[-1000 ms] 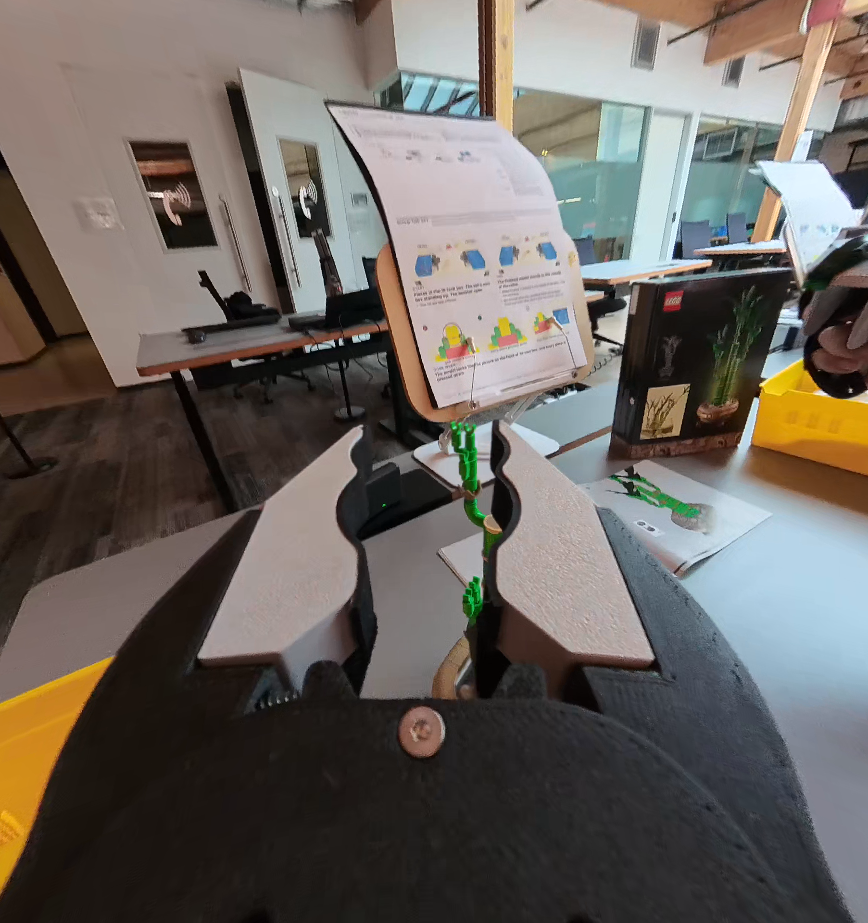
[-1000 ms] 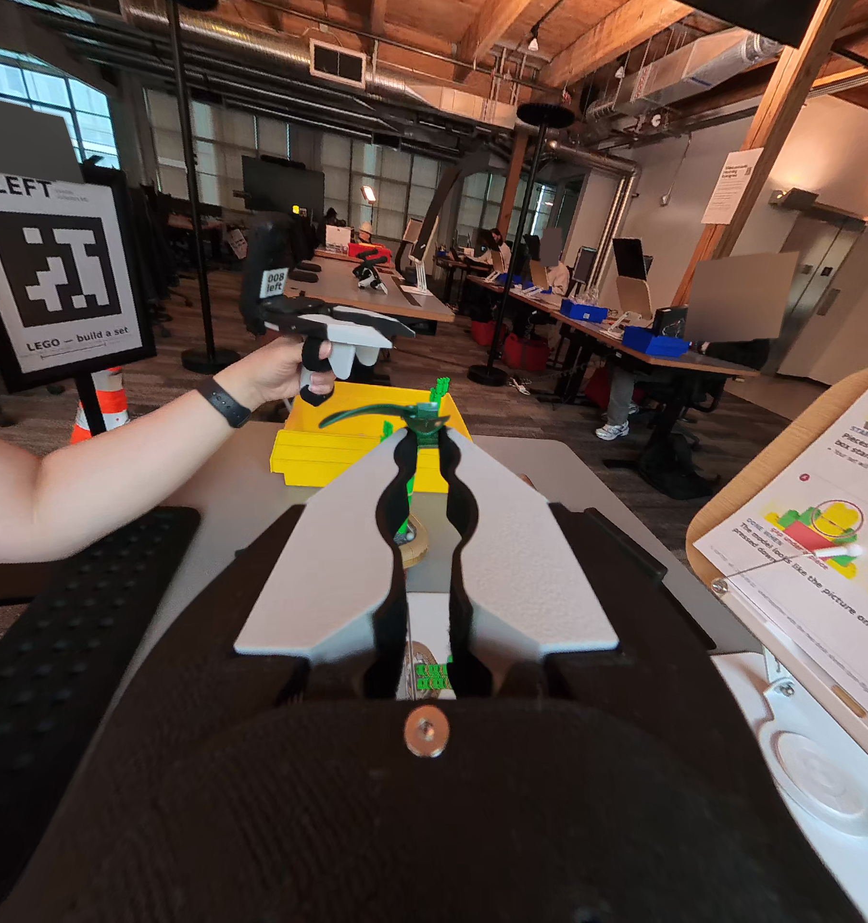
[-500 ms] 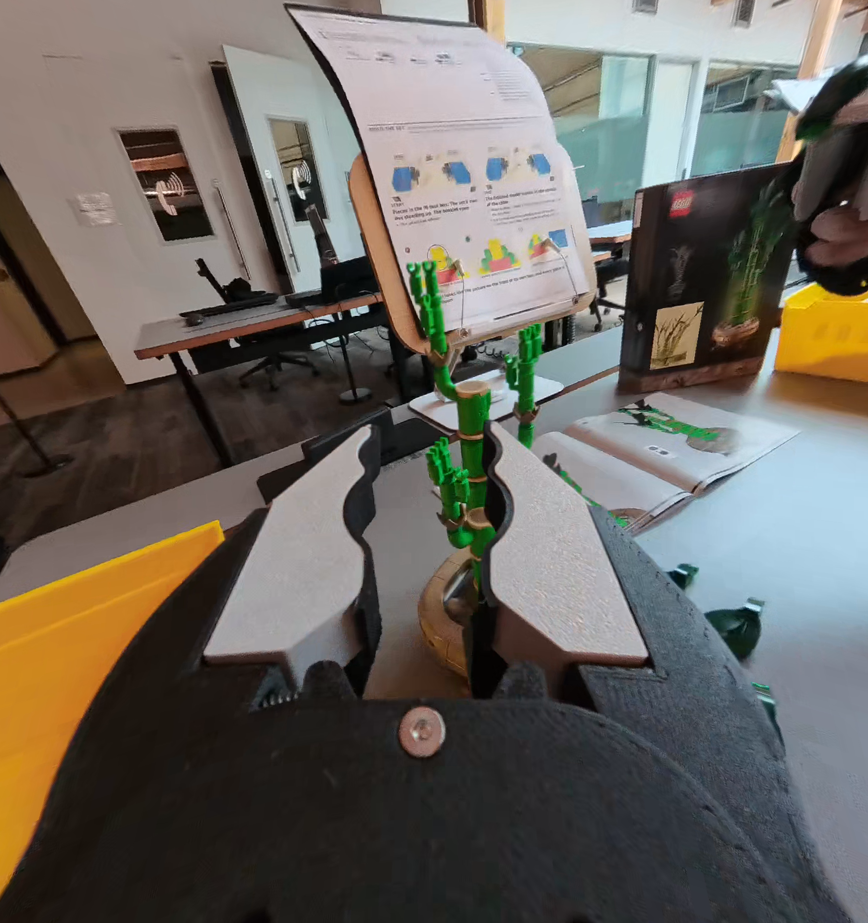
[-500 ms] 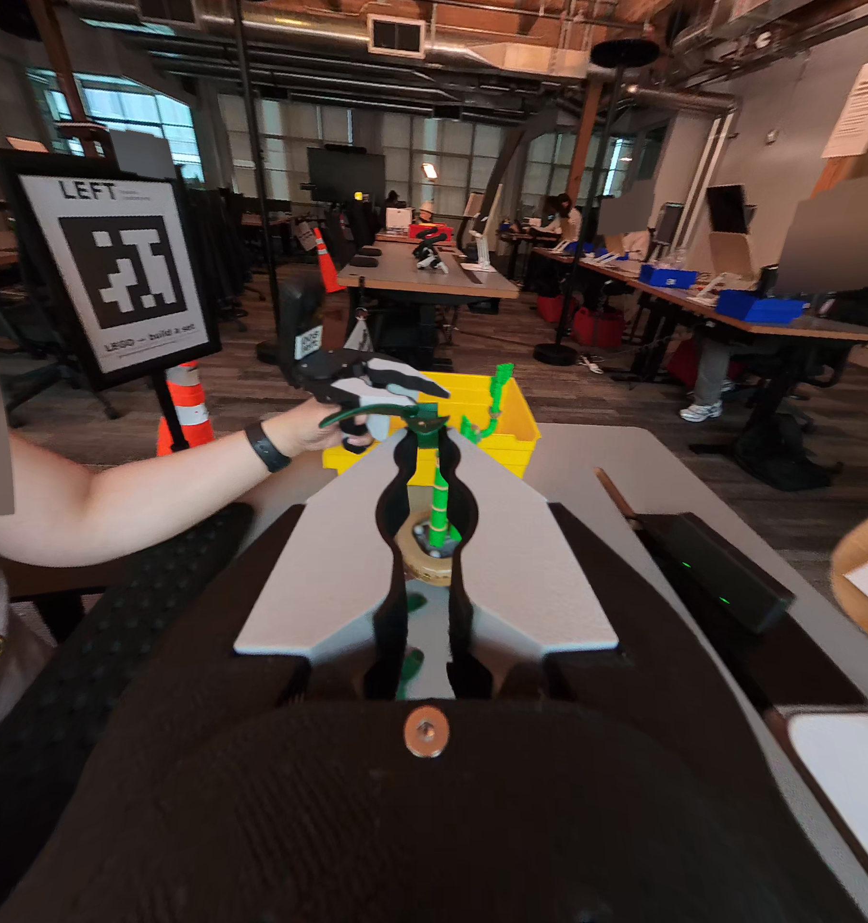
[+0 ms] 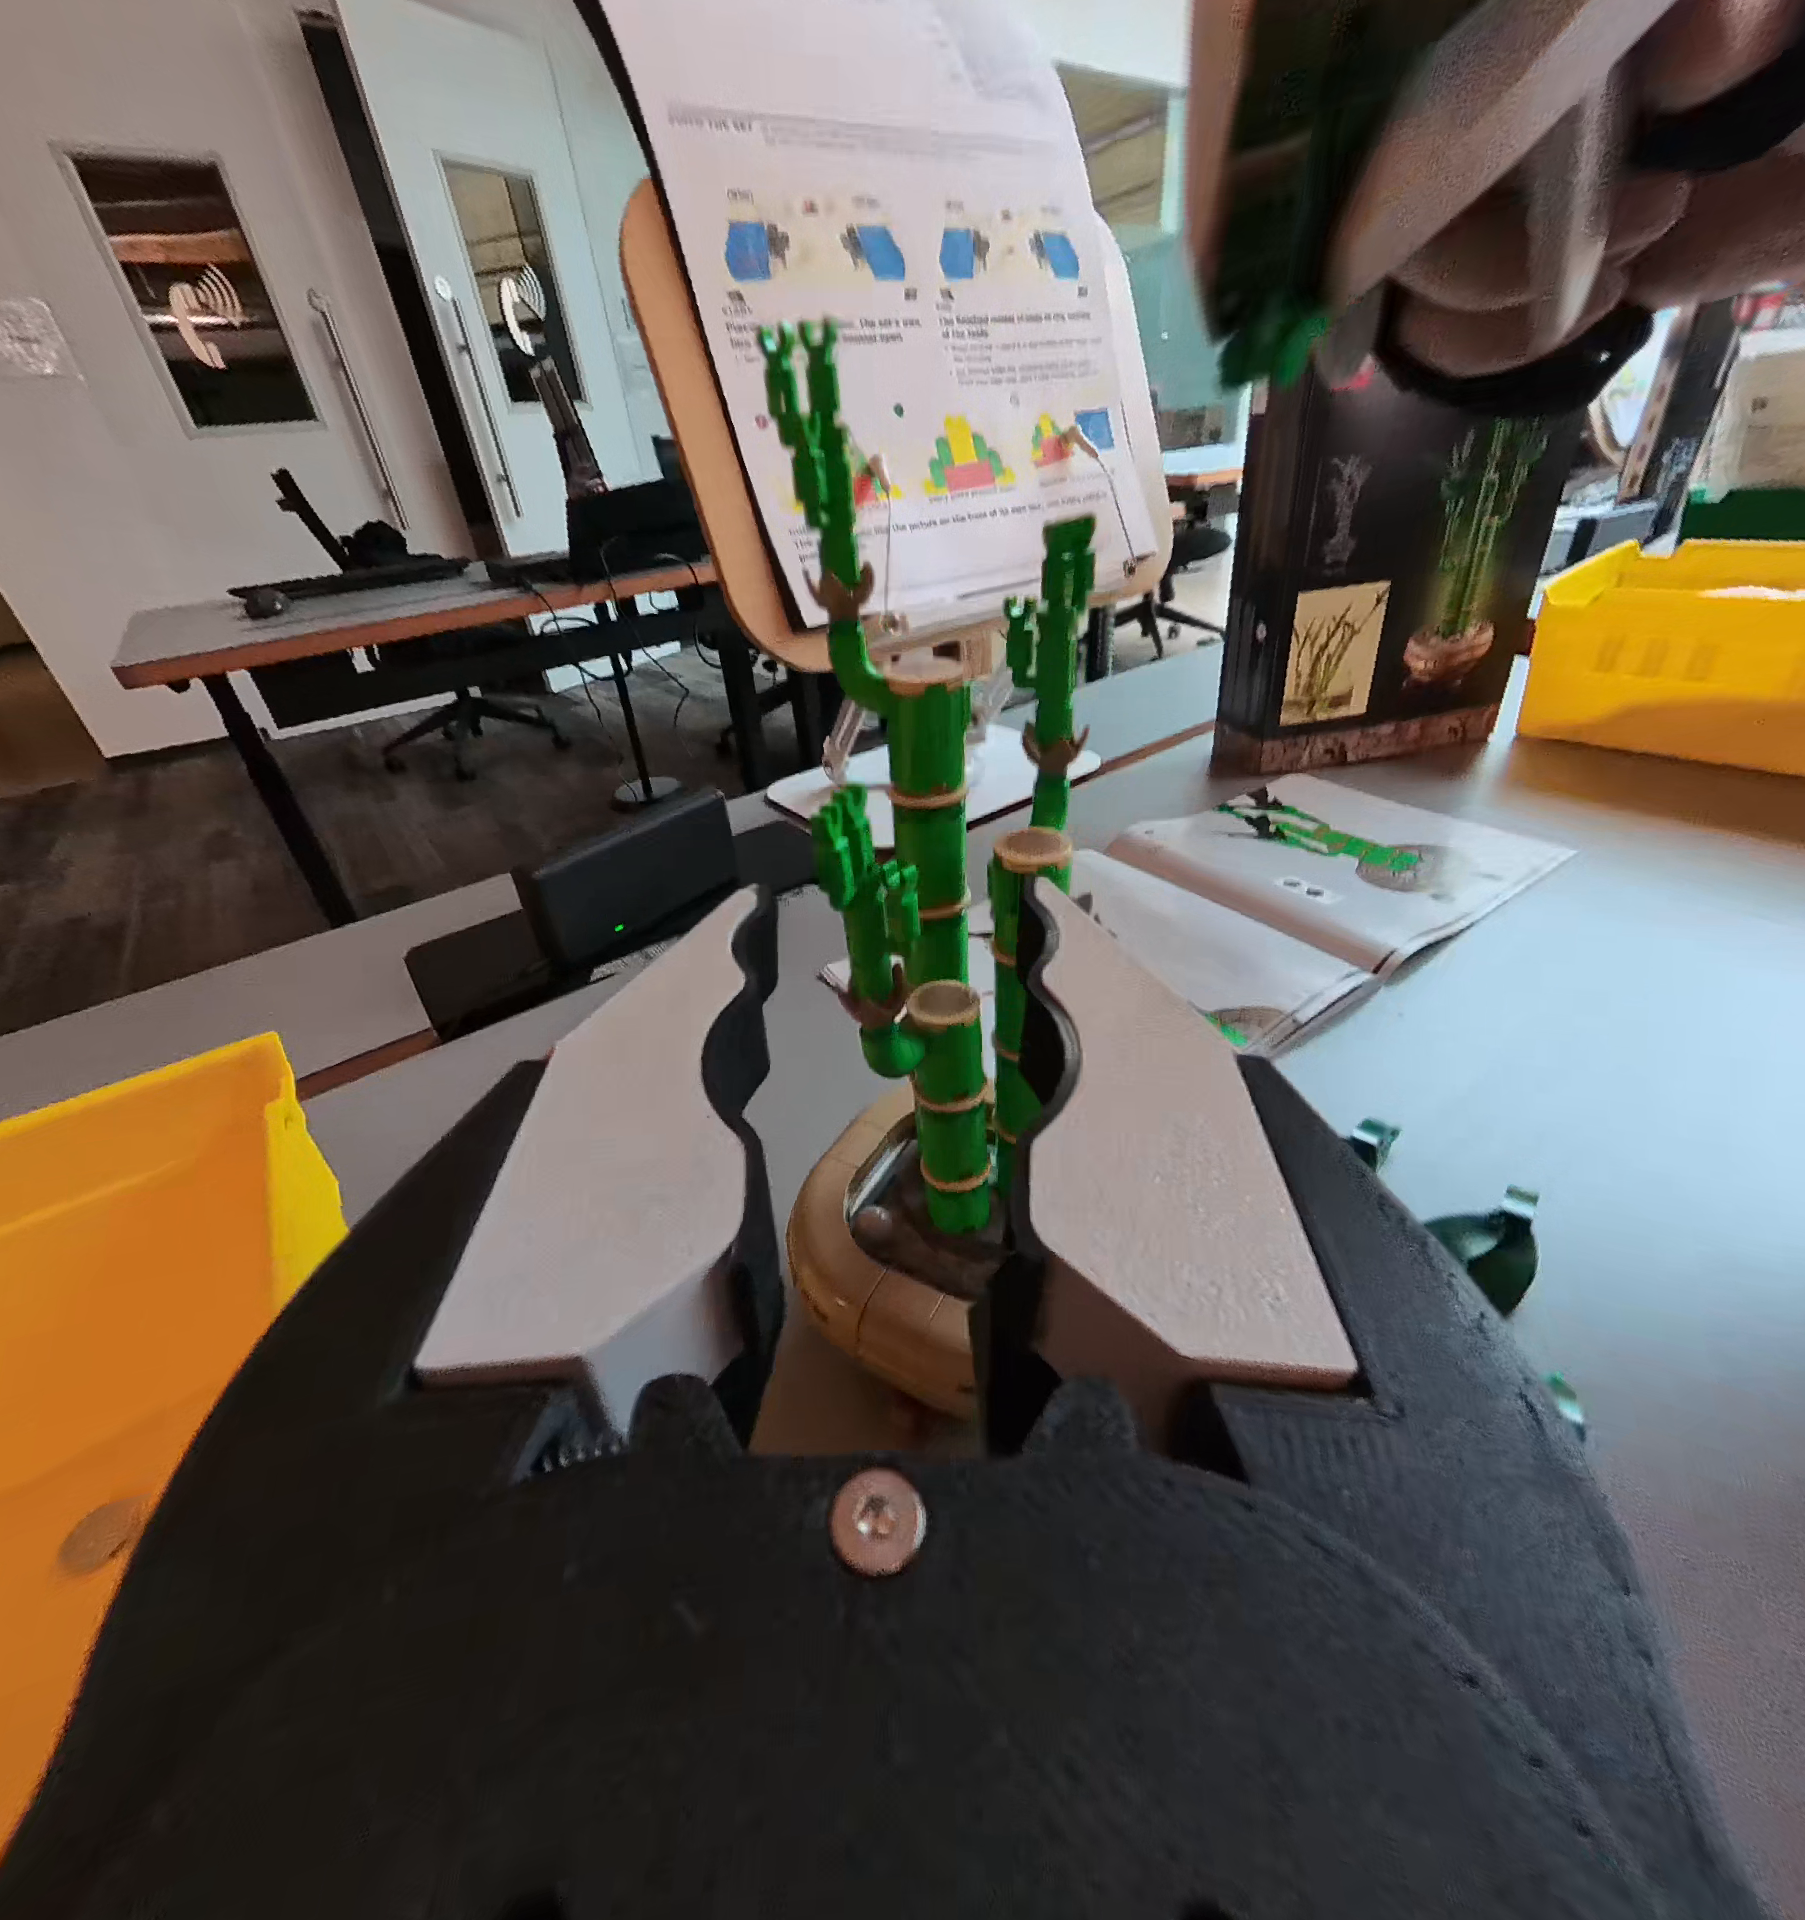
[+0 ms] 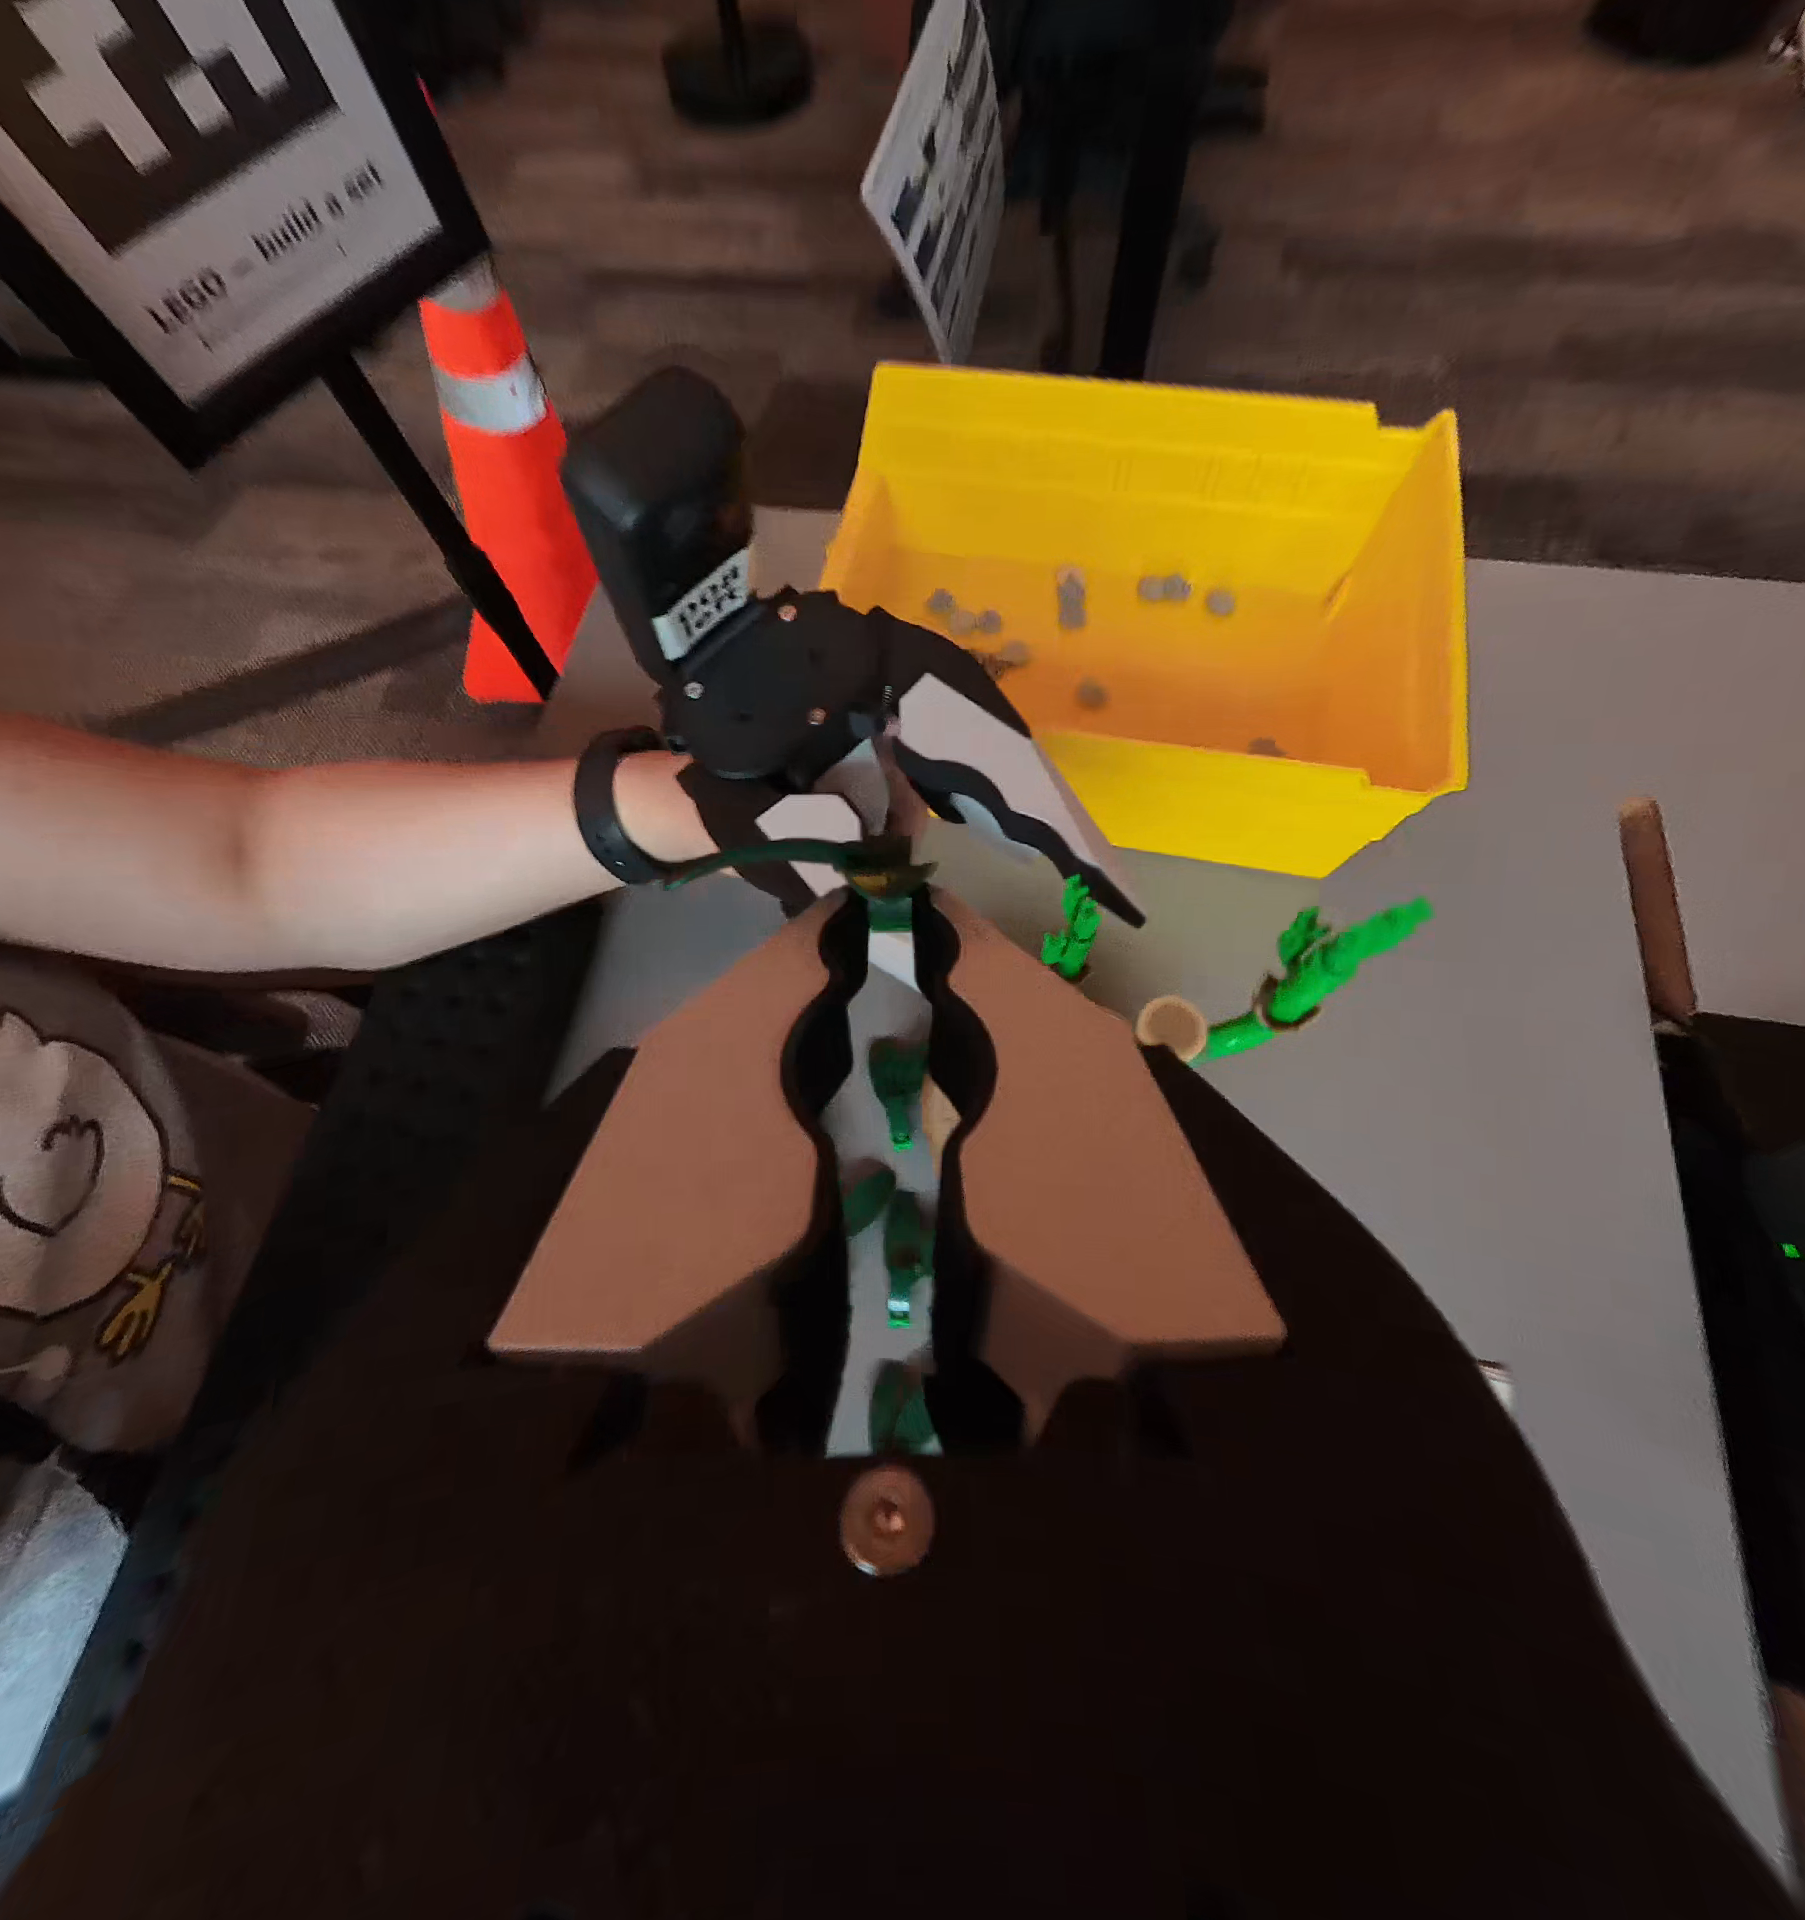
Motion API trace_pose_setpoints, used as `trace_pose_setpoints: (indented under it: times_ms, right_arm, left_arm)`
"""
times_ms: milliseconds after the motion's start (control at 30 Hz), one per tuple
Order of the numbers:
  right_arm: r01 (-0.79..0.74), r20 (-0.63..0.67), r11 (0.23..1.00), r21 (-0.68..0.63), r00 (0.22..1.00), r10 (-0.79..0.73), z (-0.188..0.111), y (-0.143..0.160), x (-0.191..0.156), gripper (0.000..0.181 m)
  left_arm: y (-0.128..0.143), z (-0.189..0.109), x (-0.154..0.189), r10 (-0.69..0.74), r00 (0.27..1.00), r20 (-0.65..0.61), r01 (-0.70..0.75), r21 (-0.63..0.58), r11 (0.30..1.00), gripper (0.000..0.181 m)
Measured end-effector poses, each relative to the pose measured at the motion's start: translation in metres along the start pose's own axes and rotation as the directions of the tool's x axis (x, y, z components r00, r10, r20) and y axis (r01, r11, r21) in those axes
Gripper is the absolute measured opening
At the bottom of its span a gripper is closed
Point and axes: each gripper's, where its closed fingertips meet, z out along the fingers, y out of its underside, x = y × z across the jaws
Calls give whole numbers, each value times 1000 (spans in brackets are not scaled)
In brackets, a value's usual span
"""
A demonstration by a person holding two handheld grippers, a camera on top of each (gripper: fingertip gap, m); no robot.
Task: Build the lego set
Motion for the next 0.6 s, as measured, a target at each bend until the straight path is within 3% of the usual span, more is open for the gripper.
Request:
trace_pose_setpoints:
  times_ms: [233, 400, 600]
  right_arm:
    - [68, -23, 974, -218, 997, -75, 20, 2, 27, 6]
    - [122, -31, 949, -292, 990, -137, 28, 6, 35, 6]
    - [97, -16, 941, -324, 994, -108, 36, 14, 41, 6]
  left_arm:
    - [5, 1, -5, -81, 996, -24, 82, 22, 996, 32]
    - [10, 4, -3, -37, 999, -17, 37, 13, 999, 21]
    - [5, 4, -1, -40, 999, -28, 41, 50, 998, 13]
